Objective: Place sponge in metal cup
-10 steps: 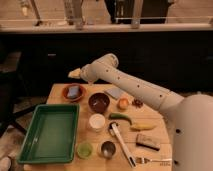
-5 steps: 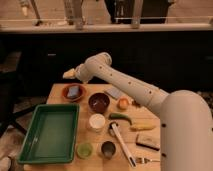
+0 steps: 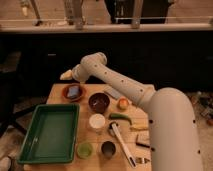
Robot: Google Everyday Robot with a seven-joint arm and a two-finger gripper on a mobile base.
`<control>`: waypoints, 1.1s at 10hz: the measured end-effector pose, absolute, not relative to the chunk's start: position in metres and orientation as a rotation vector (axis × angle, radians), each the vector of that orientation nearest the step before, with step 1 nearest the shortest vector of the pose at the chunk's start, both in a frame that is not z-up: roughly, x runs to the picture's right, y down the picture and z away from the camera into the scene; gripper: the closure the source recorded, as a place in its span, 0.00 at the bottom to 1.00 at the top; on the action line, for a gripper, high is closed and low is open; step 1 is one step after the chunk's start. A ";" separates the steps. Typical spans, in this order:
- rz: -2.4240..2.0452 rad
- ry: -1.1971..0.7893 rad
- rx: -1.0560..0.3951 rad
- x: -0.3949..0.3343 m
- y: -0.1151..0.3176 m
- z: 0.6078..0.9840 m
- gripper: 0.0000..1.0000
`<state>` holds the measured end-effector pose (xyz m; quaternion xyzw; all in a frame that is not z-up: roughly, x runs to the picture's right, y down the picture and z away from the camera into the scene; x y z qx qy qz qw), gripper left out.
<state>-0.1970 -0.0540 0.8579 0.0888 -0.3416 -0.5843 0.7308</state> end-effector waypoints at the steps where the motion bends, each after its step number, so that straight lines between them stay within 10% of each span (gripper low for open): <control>1: -1.285 -0.763 0.183 -0.199 -0.051 0.863 0.20; 11: -1.287 -0.806 0.078 -0.209 -0.032 0.895 0.20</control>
